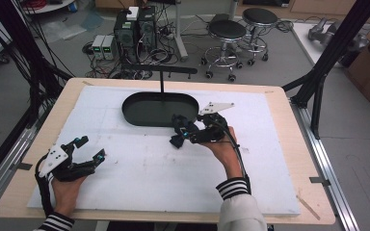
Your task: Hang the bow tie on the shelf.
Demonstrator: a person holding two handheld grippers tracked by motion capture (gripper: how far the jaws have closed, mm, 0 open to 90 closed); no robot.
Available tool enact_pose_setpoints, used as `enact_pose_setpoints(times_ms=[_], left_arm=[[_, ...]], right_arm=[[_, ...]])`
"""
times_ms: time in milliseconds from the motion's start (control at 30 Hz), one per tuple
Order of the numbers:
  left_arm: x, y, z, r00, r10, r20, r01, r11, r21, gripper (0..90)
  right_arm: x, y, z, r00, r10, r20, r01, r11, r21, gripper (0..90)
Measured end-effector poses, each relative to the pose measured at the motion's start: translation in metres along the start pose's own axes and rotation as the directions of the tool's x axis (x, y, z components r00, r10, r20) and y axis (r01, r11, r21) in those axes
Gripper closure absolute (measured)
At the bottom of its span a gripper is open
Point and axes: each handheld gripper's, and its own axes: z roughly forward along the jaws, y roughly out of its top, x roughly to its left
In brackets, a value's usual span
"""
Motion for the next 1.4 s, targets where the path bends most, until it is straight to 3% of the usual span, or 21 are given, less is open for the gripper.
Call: enact_pose_setpoints(times_ms=[167, 533, 700, 1067, 1167, 1200, 1400], left_arm=[[0.0, 0.0, 0.0, 1.0, 0.002, 0.001, -0.002, 1.0, -0.004, 17.9], [0.0, 0.0, 0.0, 1.0, 0.004, 0.002, -0.004, 1.0, -0.004, 17.9], [0.0, 0.0, 0.0, 1.0, 0.002, 0.003, -0.002, 1.0, -0.006, 17.9], [0.0, 0.0, -0.001, 1.0, 0.002, 0.004, -0.002, 1.0, -0.008, 17.9], [0.0, 0.0, -0.001, 1.0, 0.002, 0.004, -0.002, 1.0, -0.007, 17.9], [0.0, 0.0, -0.001, 1.0, 0.002, 0.004, -0.002, 1.0, -0.008, 17.9], [0.0, 0.0, -0.001, 1.0, -0.002, 0.004, 0.002, 1.0, -0.009, 17.9]], right_arm=[[0.002, 0.001, 0.01, 0.9999, -0.008, -0.009, 0.009, 1.0, 0.025, 20.5], [0.004, -0.001, 0.037, 0.9996, -0.021, -0.017, 0.023, 0.994, 0.105, 34.3], [0.004, -0.001, 0.049, 0.9996, -0.003, -0.027, 0.006, 0.994, 0.112, 36.6], [-0.004, -0.008, 0.068, 0.9989, 0.046, -0.007, -0.045, 0.985, 0.167, 52.6], [-0.005, -0.01, 0.072, 0.9973, 0.072, 0.013, -0.074, 0.981, 0.179, 56.1], [-0.006, -0.01, 0.073, 0.9955, 0.094, 0.001, -0.093, 0.982, 0.167, 57.0], [-0.006, -0.009, 0.078, 0.9957, 0.091, 0.022, -0.093, 0.98, 0.178, 60.2]])
